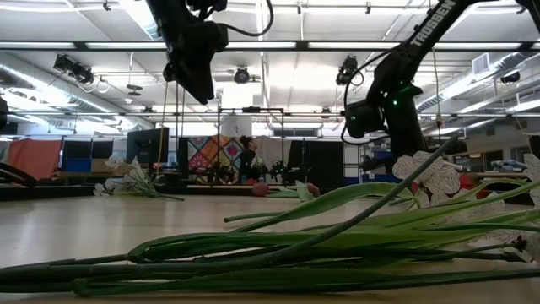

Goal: Sort flowers into vase by color
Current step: Put the orange flowers into the red vase

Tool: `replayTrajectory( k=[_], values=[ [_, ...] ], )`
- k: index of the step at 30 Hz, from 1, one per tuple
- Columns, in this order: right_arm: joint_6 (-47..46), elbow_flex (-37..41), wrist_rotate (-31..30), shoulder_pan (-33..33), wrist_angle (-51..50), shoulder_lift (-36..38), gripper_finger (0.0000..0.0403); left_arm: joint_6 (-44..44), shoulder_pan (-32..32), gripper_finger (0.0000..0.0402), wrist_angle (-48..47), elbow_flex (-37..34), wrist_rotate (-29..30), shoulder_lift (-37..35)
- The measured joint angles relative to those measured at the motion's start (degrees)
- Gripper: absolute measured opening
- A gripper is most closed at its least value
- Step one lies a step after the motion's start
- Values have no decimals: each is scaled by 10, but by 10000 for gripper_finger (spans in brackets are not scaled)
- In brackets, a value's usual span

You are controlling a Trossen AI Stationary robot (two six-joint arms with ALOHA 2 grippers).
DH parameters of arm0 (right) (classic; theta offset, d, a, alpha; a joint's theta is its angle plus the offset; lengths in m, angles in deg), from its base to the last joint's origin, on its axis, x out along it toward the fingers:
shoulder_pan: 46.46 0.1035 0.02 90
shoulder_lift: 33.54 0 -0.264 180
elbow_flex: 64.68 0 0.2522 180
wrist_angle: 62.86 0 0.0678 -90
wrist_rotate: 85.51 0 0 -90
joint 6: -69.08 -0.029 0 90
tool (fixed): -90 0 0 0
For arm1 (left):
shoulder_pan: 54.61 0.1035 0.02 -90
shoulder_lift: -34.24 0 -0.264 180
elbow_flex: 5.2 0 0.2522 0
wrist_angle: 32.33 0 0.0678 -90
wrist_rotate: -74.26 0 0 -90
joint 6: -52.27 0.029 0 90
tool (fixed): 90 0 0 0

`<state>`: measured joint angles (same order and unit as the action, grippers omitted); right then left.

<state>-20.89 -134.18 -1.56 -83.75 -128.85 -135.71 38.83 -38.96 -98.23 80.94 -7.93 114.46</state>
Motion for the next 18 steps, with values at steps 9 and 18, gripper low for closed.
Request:
replayTrajectory(
  k=[9, 18],
  values=[
    [20, -1, -19, 0, 11, 4, 81, 13, 7, 183, 0, 0, 0, 0],
    [15, 2, -82, 23, 15, 92, 19, 5, 7, 183, 28, 0, -9, 0]
  ],
)
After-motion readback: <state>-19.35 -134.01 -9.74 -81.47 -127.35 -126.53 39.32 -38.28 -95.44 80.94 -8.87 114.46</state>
